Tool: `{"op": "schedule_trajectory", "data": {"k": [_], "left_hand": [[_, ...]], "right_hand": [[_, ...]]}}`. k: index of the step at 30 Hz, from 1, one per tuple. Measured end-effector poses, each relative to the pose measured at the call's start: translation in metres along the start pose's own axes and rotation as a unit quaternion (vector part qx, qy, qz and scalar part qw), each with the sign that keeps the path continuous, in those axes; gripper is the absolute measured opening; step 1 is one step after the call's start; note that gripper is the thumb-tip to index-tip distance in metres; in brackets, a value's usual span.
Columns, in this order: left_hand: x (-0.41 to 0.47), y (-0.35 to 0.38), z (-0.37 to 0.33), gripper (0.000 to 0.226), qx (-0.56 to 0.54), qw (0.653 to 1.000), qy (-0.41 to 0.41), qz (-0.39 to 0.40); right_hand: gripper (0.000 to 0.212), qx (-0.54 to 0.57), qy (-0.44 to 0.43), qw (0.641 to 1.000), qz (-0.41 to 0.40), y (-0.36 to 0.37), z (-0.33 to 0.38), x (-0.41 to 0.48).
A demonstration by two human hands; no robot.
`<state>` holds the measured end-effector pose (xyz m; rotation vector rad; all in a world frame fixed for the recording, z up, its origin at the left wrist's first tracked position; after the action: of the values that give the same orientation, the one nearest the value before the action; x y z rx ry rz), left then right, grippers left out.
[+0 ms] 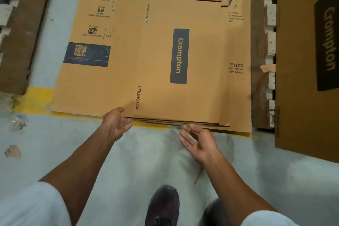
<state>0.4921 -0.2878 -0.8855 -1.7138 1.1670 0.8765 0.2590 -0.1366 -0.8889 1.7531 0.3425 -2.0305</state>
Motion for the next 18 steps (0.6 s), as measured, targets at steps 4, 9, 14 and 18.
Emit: {"op": "schedule_trajectory", "data": {"k": [4,9,14,18], "left_hand": [[-0.042,0.004,0.007,0.014,0.133,0.988,0.069,0.031],[-0.153,0.029,-0.006,0.008,0.312,0.918,0.219,0.112],[-0.31,0.065,-0.053,0.011,0.363,0.866,0.285,0.192],[-0.458,0.094,-0.1,0.012,0.378,0.829,0.325,0.252]], "right_hand": [[0.024,-0.073,-0.023,0.997,0.003,-0.013,-0.011,-0.032],[0.019,-0.088,-0.082,0.993,-0.003,-0.003,0.038,-0.112],[0.018,-0.068,-0.161,0.984,0.018,0.025,0.147,-0.261],[0.021,-0.041,-0.254,0.966,0.018,0.012,0.242,-0.416]]}}
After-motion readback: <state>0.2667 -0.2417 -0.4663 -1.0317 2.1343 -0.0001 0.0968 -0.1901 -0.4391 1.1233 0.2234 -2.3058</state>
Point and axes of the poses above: each hand's wrist, its own x-axis towards the middle knuckle, its own y-axis out of the palm, z = x × y, the point moved 4 cm from there along x, towards the middle knuckle, and after that the axes turned 3 degrees about -z, right-handed, at the moved point
